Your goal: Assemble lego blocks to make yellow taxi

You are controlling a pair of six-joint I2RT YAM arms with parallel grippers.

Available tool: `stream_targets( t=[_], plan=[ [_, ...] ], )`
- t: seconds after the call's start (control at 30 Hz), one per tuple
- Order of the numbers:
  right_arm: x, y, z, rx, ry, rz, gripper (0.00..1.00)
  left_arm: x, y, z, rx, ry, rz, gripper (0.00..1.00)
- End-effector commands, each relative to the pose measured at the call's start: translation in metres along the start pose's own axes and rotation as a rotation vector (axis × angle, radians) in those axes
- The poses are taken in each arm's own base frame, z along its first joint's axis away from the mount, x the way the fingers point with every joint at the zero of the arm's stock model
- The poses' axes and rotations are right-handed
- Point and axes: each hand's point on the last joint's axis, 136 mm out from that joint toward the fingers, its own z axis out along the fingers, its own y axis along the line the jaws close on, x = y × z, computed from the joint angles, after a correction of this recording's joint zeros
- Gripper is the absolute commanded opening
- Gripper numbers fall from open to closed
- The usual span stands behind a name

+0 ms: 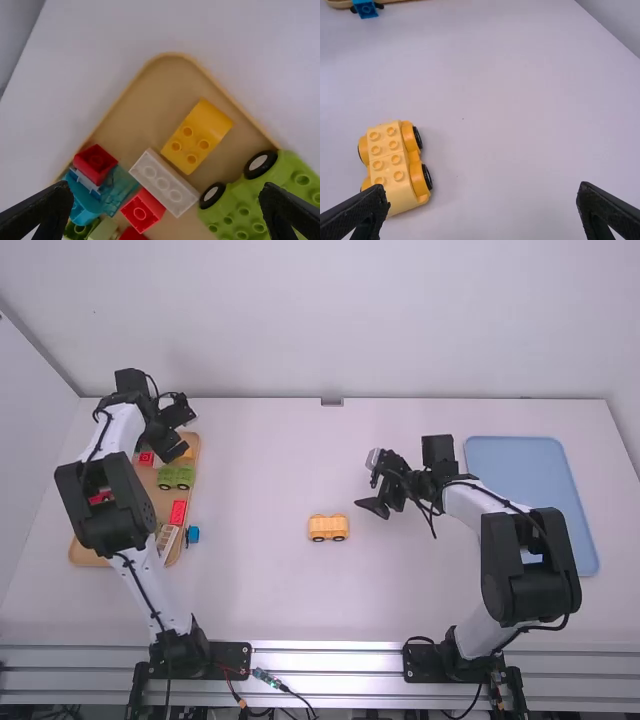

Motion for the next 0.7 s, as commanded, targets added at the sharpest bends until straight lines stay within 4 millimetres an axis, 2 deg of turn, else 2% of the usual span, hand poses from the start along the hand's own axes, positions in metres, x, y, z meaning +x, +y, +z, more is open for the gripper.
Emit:
stream_targets(
  t=[0.0, 0.13, 0.27, 0.43, 0.57, 0.67],
  plan=[
    [-0.013, -0.004, -0.005, 0.014, -0.021, 0.006, 0.99, 0.007, -0.008, 0.010, 0.037, -0.027, -0.032, 0.99],
    [-0.012, -0.003, -0.005, 0.009, -0.017, 0.003, 0.99, 0.021, -0.009, 0.021, 0.013, -0.002, -0.060, 0.99],
    [-0.013, -0.002, -0.005, 0.007, -0.019, 0.008, 0.99, 0.025, -0.018, 0.034, 0.011, -0.010, -0.060, 0.99],
    [-0.012, -0.001, -0.005, 0.003, -0.016, 0.014, 0.99, 0.031, -0.019, 0.047, -0.035, -0.001, -0.082, 0.99],
    [-0.012, -0.002, -0.005, 0.005, -0.015, 0.041, 0.99, 0.029, -0.024, 0.050, -0.023, -0.023, -0.082, 0.99],
    [-0.013, -0.002, -0.005, 0.006, -0.020, 0.053, 0.99, 0.020, -0.029, 0.050, 0.003, -0.077, -0.079, 0.99]
  ],
)
